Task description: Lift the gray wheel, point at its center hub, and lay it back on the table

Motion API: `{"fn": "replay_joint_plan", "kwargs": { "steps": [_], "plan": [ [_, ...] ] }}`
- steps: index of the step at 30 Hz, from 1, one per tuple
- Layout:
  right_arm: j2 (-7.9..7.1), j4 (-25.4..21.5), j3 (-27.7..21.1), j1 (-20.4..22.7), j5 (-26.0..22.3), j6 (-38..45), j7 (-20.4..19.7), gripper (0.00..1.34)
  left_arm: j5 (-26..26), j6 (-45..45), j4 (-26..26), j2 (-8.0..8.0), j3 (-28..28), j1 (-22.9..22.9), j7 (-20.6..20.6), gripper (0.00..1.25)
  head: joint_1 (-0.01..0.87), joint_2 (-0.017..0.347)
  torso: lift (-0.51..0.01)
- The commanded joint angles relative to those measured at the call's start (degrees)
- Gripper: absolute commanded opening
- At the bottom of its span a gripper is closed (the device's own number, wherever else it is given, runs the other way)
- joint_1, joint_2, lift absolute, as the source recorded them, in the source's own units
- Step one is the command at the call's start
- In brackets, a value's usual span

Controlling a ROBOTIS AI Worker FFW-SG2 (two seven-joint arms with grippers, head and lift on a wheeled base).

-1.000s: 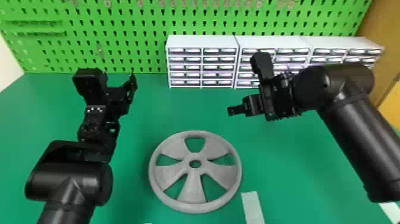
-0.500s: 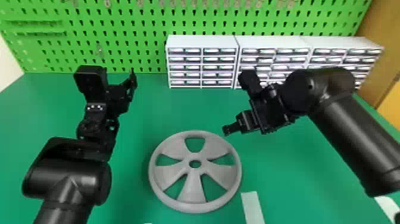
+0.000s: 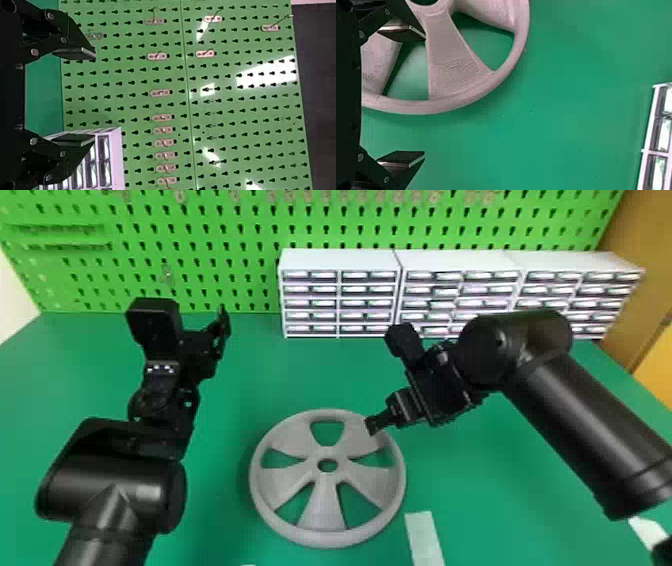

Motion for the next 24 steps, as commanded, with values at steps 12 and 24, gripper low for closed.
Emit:
{"fn": "replay_joint_plan", "kwargs": {
  "steps": [12, 24],
  "plan": [
    [1.01, 5.13, 1.53, 0.3, 2.94, -1.99, 0.0, 1.1, -0.36, 0.2, -0.37, 0.0, 0.0, 0.15, 0.0, 0.74, 0.692, 0.048, -0.096],
    [2.06, 7.41, 3.2, 0.3, 3.12, -3.48, 0.0, 1.1, -0.45, 0.2, -0.37, 0.0, 0.0, 0.15, 0.09, 0.74, 0.692, 0.048, -0.096]
  ]
}}
